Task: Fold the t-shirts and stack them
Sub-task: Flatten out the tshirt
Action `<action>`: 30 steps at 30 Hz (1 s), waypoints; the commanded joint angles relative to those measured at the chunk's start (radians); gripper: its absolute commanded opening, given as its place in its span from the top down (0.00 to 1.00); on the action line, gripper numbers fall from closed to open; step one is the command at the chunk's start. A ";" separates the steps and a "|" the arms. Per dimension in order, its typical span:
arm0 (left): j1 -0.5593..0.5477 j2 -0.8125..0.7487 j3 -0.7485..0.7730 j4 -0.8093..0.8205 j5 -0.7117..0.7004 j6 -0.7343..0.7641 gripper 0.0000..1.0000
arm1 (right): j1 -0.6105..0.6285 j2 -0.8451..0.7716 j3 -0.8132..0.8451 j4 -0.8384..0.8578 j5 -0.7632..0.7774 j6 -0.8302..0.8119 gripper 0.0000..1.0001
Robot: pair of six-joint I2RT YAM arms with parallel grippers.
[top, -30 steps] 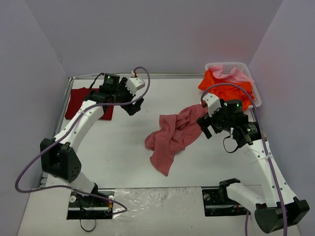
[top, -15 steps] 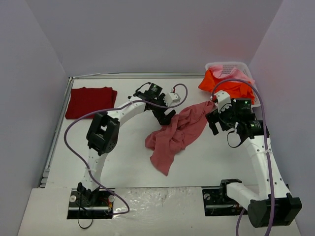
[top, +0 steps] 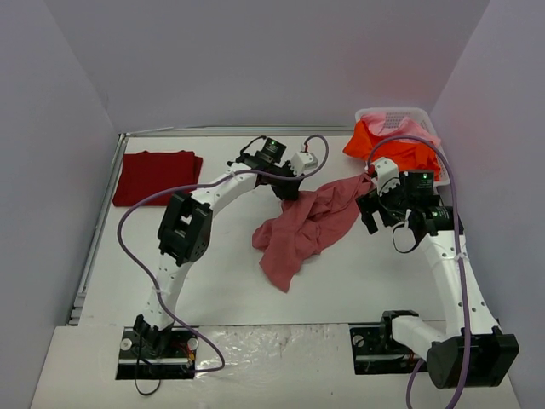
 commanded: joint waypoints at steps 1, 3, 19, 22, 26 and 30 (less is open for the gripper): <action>0.015 -0.115 -0.040 -0.010 -0.047 -0.040 0.98 | -0.005 0.024 0.003 0.016 -0.034 0.001 0.11; 0.070 -0.212 -0.126 0.033 -0.086 -0.100 0.98 | -0.005 0.041 0.023 0.014 -0.057 -0.001 0.11; 0.328 -0.806 -0.675 -0.067 -0.158 -0.034 0.98 | 0.178 0.546 0.359 -0.109 -0.222 -0.102 0.15; 0.330 -0.833 -0.717 -0.088 -0.149 -0.003 0.97 | 0.227 0.653 0.449 -0.165 -0.279 -0.120 0.18; 0.330 -0.862 -0.720 -0.093 -0.164 -0.005 0.98 | 0.273 0.784 0.557 -0.311 -0.399 -0.191 0.19; 0.330 -0.871 -0.640 -0.119 -0.111 -0.029 0.97 | 0.302 0.882 0.667 -0.458 -0.520 -0.275 0.20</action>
